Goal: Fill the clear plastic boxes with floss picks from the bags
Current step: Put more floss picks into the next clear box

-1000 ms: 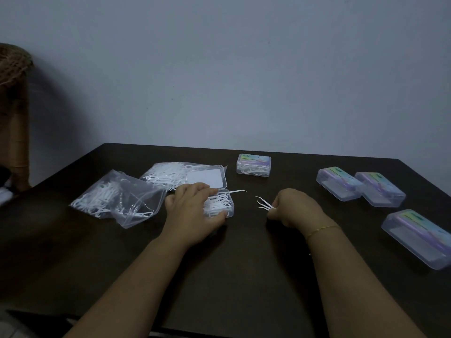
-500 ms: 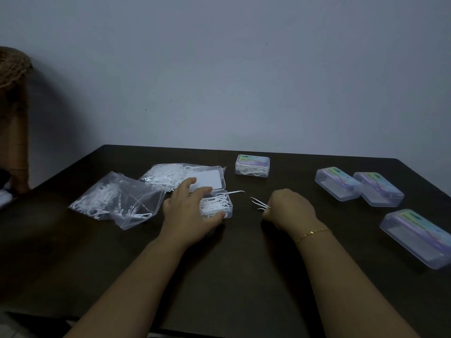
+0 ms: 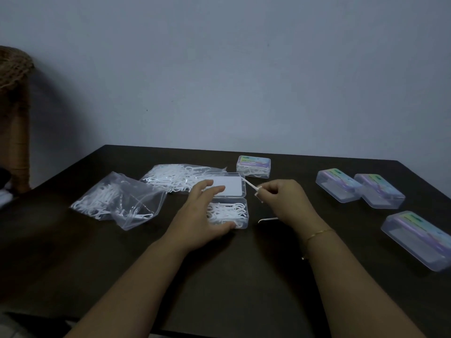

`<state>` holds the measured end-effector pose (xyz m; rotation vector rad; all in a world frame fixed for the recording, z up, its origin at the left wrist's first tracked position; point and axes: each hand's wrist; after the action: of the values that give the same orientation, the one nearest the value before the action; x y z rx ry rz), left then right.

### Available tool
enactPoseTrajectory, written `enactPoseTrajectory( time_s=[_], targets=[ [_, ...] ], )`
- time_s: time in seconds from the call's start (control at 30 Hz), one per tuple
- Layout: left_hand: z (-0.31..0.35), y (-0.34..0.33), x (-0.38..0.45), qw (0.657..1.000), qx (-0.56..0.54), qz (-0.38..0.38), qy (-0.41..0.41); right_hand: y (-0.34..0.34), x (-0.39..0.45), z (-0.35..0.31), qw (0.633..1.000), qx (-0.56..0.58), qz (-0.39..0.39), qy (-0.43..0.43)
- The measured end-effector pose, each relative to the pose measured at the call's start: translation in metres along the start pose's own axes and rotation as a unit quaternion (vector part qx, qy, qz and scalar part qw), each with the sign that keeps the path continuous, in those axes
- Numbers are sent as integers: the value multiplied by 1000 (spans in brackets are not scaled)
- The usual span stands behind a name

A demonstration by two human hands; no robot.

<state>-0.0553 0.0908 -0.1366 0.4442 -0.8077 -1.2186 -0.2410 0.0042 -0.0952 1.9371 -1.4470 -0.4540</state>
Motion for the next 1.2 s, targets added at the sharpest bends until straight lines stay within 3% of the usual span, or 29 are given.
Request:
enactPoseTrajectory(
  time_s=[0.13,0.4,0.73,0.97,1.2],
  targets=[
    [-2,-3,1,999,-44,-9,-10,-8,-10,-11,997,40,-21,63],
    [-7,-4,2,999,-51,-3,5,-18,-10,-15,988,-49,-90,113],
    [-2,1,3,999,28,-5,37,5,-2,-2,998,-31,-48,31],
    [-1,1,2,997,25,-25,72,29,1,14,967,-142,-192,-94],
    [3,2,2,994,65,-5,84,12,10,13,954,-214,-192,-90]
  ],
)
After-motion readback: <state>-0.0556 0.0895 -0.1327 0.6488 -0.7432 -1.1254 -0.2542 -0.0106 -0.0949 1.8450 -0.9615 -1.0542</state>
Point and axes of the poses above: each hand's wrist, its own x-axis towards the middle knuckle, its own y-axis out of the back of the hand, z = x × y, and after that the axes turned 4 degrees about -x, right-handed
